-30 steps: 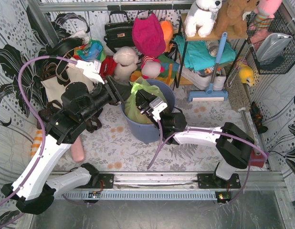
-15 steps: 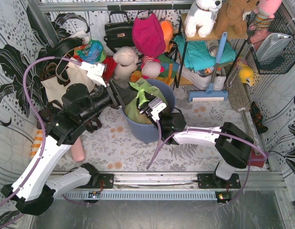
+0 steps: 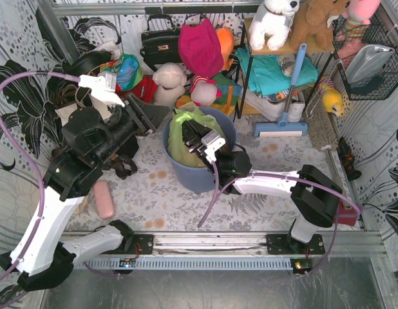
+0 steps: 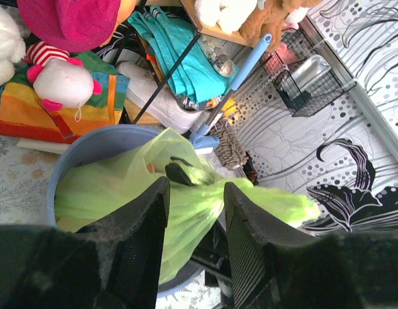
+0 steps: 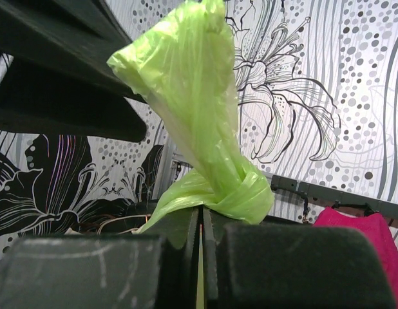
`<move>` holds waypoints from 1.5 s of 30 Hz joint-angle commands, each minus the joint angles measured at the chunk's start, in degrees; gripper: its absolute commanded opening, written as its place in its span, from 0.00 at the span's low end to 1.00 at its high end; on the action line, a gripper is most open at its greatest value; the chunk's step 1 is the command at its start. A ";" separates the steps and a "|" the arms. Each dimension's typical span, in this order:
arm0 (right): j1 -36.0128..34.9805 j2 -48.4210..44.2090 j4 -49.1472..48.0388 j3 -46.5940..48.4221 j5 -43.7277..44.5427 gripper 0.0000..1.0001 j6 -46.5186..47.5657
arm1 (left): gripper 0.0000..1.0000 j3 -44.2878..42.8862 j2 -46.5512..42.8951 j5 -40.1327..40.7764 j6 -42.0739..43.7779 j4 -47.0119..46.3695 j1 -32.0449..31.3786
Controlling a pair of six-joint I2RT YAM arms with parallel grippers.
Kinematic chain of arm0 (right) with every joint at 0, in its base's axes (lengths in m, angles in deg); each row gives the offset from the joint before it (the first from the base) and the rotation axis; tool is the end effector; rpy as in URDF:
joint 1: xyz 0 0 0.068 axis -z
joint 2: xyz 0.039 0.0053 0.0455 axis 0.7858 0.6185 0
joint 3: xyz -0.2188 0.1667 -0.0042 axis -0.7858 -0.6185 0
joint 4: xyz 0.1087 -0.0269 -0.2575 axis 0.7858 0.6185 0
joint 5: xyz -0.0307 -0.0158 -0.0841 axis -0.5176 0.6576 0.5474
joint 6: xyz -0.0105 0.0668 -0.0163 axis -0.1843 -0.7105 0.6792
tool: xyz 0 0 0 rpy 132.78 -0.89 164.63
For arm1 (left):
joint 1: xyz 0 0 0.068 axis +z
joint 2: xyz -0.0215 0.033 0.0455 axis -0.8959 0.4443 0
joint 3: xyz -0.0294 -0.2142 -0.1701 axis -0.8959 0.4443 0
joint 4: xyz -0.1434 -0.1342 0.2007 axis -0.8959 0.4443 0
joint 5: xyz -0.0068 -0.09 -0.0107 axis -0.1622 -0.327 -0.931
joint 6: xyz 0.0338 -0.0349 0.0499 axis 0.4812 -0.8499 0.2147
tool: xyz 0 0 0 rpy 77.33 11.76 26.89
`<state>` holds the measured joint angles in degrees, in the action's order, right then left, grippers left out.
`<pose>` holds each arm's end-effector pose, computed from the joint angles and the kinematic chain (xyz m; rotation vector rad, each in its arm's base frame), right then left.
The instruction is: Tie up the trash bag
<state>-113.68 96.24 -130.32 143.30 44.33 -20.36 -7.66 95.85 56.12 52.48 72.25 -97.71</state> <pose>0.1815 0.3218 0.3734 -0.3361 0.5549 0.5468 0.1644 -0.1086 0.5207 0.0004 1.6720 -0.8560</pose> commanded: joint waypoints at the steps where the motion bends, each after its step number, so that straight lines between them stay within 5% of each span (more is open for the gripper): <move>1: -0.02 1.17 -6.29 2.04 -0.62 0.00 -0.12 | 0.47 -2.63 4.17 2.76 -1.53 -1.18 -0.19; 14: 0.00 2.80 -6.12 2.76 -0.23 0.00 2.14 | 0.47 -3.03 8.01 4.20 -0.49 -0.04 -0.19; 34: 0.07 6.11 -6.29 8.65 -0.58 0.00 9.71 | 0.46 4.58 3.23 -15.10 -0.68 -0.88 -0.19; 38: 0.02 6.04 -6.34 8.38 -0.73 0.00 9.56 | 0.45 2.58 1.61 -11.56 0.89 1.02 -0.19; 45: 0.05 5.86 -6.38 7.84 -0.93 0.00 9.05 | 0.46 -4.19 2.55 6.38 1.62 4.43 -0.18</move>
<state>-114.77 101.49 -131.02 149.12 40.88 -11.77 -7.05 98.91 57.43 52.74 73.29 -96.97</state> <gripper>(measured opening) 0.002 0.456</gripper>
